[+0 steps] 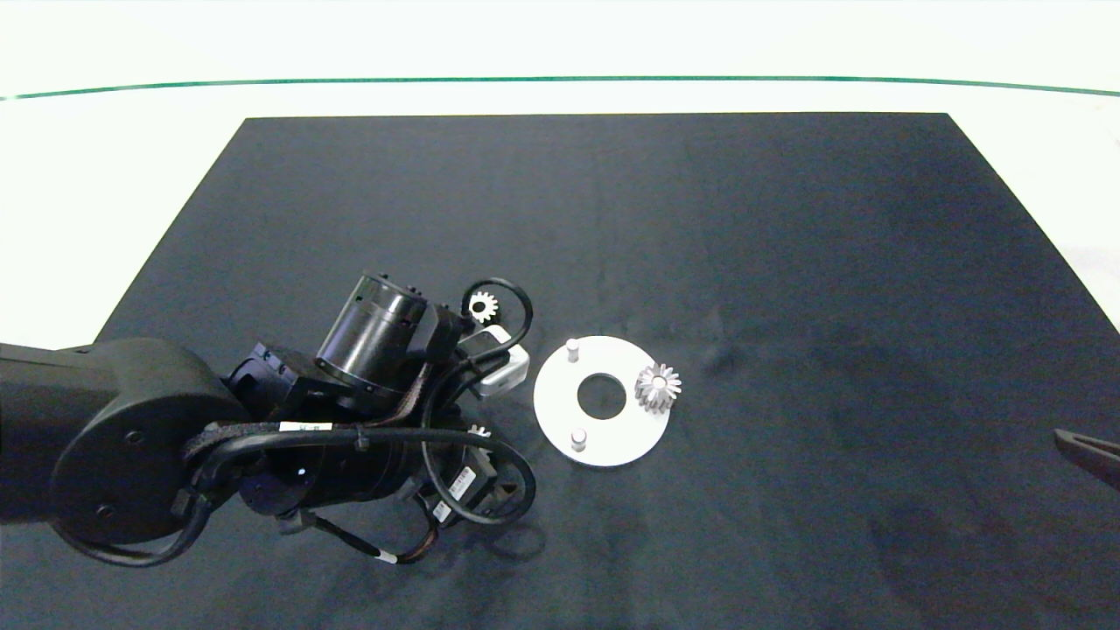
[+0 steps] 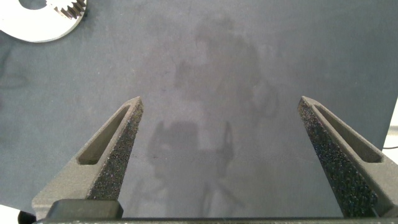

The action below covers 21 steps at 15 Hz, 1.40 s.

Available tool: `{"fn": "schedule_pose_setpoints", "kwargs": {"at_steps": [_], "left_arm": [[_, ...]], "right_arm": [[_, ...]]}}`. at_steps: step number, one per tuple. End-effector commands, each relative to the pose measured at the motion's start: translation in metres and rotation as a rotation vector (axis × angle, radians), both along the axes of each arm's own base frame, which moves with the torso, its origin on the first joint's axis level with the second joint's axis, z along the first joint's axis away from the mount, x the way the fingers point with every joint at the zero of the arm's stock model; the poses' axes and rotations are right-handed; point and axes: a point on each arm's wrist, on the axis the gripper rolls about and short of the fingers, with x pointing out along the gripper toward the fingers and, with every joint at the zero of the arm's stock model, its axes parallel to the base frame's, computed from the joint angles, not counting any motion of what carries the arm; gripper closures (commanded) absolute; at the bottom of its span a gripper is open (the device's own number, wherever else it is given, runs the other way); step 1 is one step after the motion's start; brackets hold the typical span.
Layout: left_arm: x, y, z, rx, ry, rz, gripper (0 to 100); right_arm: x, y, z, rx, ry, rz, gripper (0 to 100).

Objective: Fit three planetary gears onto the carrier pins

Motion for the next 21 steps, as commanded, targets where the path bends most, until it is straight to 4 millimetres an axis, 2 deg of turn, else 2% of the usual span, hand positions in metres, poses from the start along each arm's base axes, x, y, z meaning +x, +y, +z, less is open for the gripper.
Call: {"fn": "schedule_pose_setpoints", "kwargs": {"at_steps": [1,21], "left_arm": [[0.0009,-0.0002,-0.0017,0.005,0.005,0.0,7],[-0.0004,0.0012,-0.0063,0.004,0.021,0.0,46]], "right_arm": [[0.0013,0.0006,-0.001,-0.005,0.008,-0.001,0],[0.0023,0.0011,-0.0034,-0.007,0.018,0.005,0]]}}
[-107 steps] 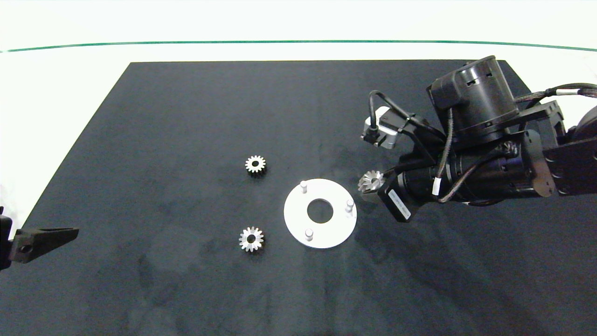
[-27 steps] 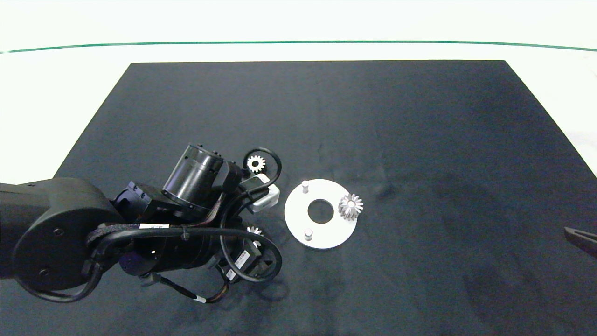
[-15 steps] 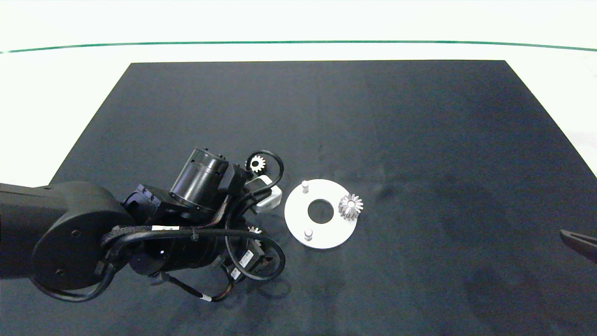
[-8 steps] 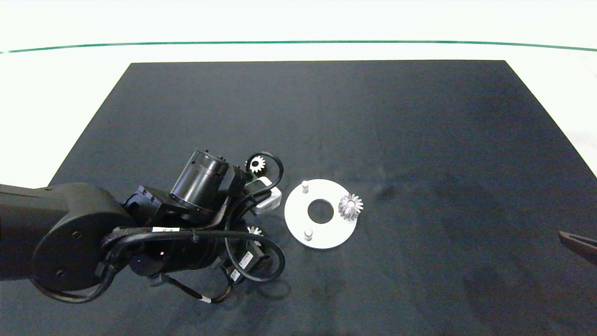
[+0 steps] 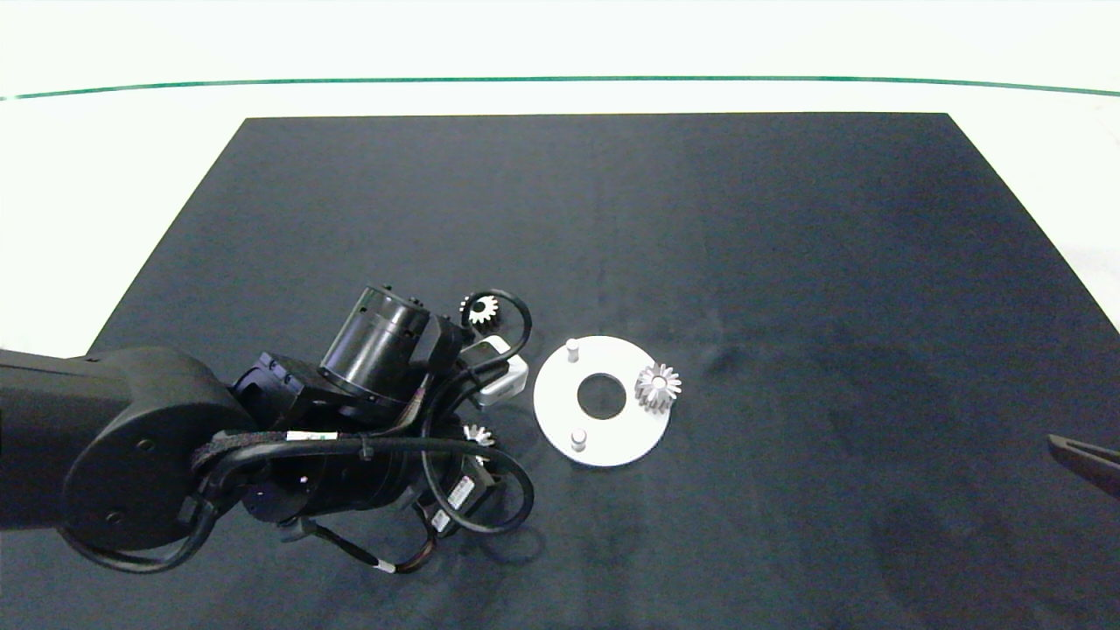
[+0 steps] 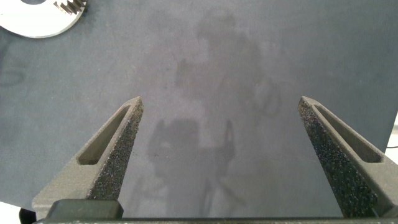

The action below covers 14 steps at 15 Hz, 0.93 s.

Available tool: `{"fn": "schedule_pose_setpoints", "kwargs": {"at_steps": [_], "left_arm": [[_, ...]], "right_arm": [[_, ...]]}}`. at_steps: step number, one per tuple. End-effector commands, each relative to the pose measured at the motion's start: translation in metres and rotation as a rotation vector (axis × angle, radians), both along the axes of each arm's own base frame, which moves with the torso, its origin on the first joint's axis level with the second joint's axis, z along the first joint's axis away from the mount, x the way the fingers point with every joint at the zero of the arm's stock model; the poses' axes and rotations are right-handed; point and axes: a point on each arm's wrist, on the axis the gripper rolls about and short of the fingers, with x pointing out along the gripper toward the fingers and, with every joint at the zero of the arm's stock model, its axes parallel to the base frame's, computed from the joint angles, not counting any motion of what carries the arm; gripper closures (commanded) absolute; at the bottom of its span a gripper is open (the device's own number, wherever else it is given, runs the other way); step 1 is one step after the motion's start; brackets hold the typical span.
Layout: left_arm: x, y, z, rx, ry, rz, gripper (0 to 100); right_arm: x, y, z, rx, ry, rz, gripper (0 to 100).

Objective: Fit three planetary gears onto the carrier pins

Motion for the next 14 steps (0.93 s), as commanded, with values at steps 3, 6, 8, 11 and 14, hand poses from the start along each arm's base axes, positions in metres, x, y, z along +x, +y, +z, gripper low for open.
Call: {"fn": "schedule_pose_setpoints", "kwargs": {"at_steps": [3,6,8,11,14], "left_arm": [[-0.0003,-0.0004,0.0008,-0.002,-0.006,-0.002,52],[-0.0001,-0.0011,0.0007,-0.004,-0.008,-0.004,58],[0.0,-0.0012,0.0008,-0.005,-0.009,-0.004,62],[0.0005,-0.0005,0.0008,-0.005,-0.009,-0.001,68],[0.0021,-0.001,0.0056,-0.029,-0.045,0.004,74]], "right_arm": [[0.0005,0.0002,-0.0007,-0.004,0.005,0.0,0],[0.0005,0.0002,-0.0007,-0.004,0.005,0.0,0],[0.0009,0.0004,-0.0009,-0.004,0.006,0.0,0],[0.0008,0.0004,-0.0009,-0.004,0.006,0.001,0],[0.0008,0.0004,-0.0009,-0.004,0.006,0.001,0]]}}
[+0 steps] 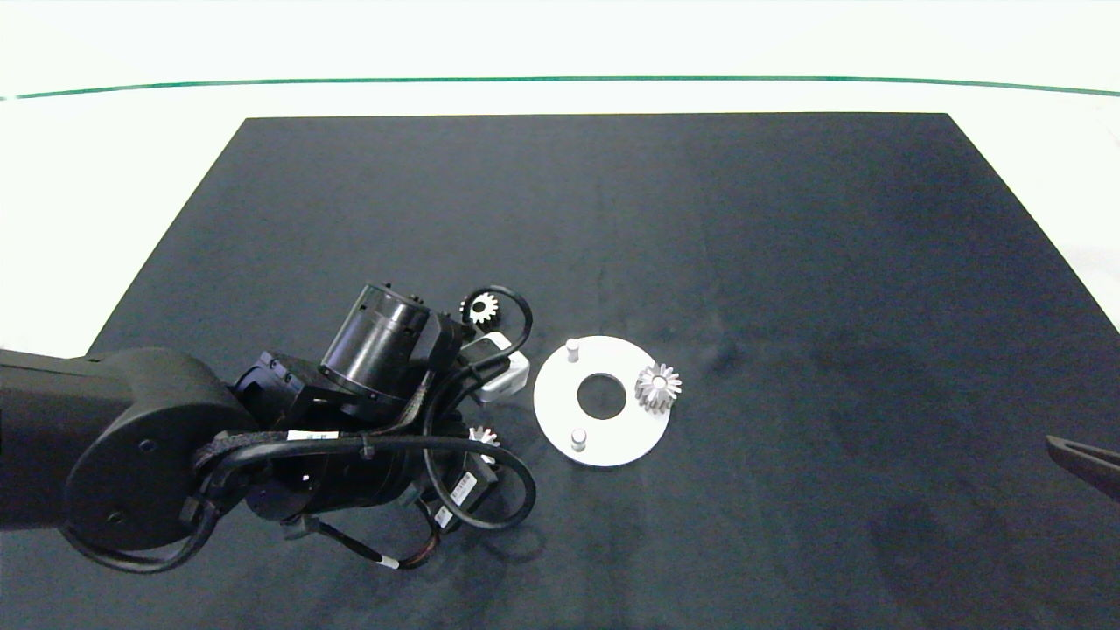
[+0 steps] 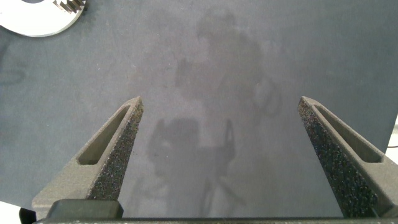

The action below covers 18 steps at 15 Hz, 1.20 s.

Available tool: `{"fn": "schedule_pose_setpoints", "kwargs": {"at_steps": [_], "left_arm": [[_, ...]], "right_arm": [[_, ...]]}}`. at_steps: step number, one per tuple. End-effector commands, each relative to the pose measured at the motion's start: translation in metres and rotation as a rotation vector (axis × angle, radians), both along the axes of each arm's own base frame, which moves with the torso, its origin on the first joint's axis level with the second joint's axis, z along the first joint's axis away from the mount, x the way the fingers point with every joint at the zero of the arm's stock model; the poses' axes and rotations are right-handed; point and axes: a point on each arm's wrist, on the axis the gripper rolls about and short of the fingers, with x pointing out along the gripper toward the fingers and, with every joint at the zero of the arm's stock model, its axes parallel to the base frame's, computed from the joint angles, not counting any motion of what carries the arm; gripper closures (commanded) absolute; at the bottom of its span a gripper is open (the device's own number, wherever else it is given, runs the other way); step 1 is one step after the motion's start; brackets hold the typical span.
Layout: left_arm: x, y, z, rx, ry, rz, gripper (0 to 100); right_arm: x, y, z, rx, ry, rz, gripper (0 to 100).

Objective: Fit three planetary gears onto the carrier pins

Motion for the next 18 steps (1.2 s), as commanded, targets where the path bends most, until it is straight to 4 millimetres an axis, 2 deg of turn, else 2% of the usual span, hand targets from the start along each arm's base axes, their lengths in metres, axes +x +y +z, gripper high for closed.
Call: {"fn": "schedule_pose_setpoints", "kwargs": {"at_steps": [1,7,11,14,18], "left_arm": [[0.001,0.001,0.008,-0.03,-0.048,0.008,76],[-0.004,0.0,0.037,-0.036,-0.069,-0.013,78],[-0.02,-0.024,0.056,-0.063,-0.094,-0.11,78],[-0.024,-0.043,0.05,-0.054,-0.078,-0.163,78],[-0.018,-0.054,0.045,-0.047,-0.074,-0.171,78]], "right_arm": [[0.0,0.0,0.0,-0.003,0.003,0.0,0],[0.001,0.0,-0.002,-0.006,0.009,0.0,0],[0.001,0.0,-0.002,-0.006,0.01,0.0,0],[0.001,0.0,-0.003,-0.007,0.012,0.0,0],[0.001,0.0,-0.003,-0.007,0.012,-0.002,0]]}}
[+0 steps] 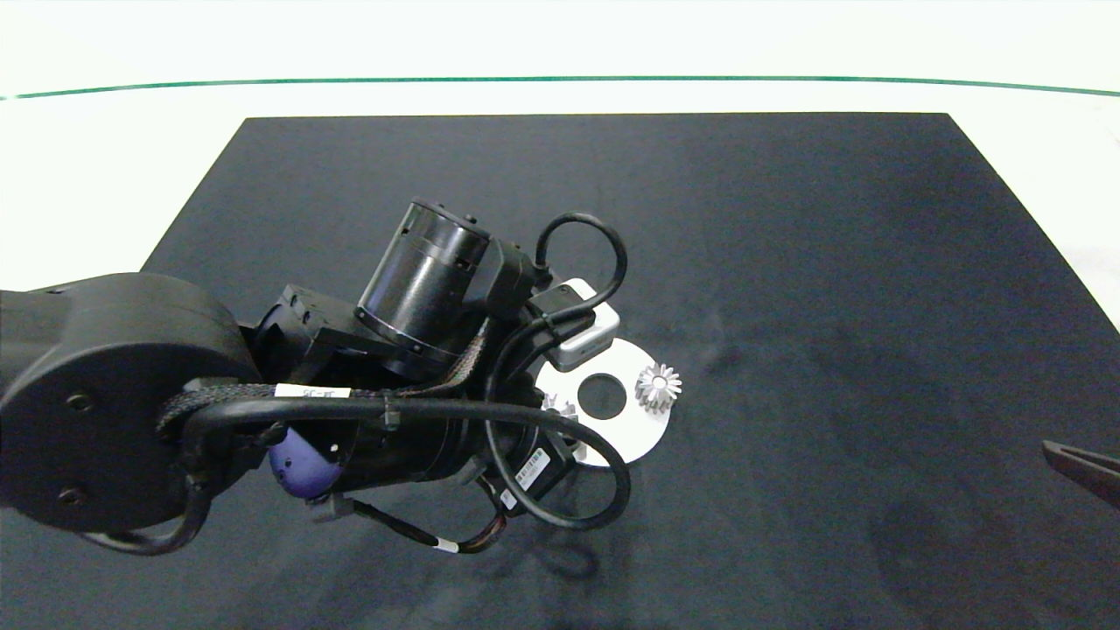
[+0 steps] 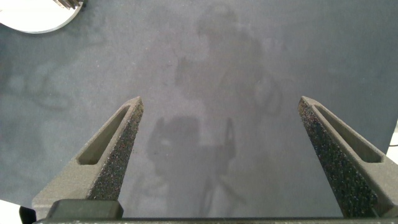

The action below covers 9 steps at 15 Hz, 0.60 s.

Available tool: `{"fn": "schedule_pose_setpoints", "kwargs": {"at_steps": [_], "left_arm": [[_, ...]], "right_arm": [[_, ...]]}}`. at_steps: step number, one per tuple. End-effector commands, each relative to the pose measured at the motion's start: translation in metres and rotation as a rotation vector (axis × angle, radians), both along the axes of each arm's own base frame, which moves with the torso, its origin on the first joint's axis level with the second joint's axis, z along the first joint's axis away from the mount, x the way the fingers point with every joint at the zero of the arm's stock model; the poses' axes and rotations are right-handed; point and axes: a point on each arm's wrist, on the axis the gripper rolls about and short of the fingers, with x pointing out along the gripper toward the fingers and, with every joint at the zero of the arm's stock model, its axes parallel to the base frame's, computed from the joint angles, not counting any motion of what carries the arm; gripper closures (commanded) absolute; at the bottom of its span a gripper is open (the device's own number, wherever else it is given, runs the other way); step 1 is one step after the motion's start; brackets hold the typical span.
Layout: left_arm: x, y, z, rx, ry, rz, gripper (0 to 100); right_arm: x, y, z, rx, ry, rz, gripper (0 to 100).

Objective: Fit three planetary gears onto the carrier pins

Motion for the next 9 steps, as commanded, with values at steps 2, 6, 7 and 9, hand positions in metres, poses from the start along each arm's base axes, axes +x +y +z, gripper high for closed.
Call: {"fn": "schedule_pose_setpoints", "kwargs": {"at_steps": [2,6,7,9], "left_arm": [[0.0111,-0.0158,-0.0142,0.029,0.016,-0.003,78],[0.0145,-0.0194,-0.0182,0.034,0.013,0.004,78],[0.0147,-0.0196,-0.0187,0.035,0.014,0.004,78],[0.0156,-0.0206,-0.0207,0.039,0.018,0.006,78]], "right_arm": [[0.0009,0.0004,-0.0013,-0.005,0.007,-0.001,0],[0.0008,0.0005,-0.0017,-0.006,0.008,0.001,0],[0.0005,0.0002,-0.0015,-0.005,0.007,-0.001,0],[0.0005,0.0002,-0.0015,-0.005,0.007,-0.001,0]]}}
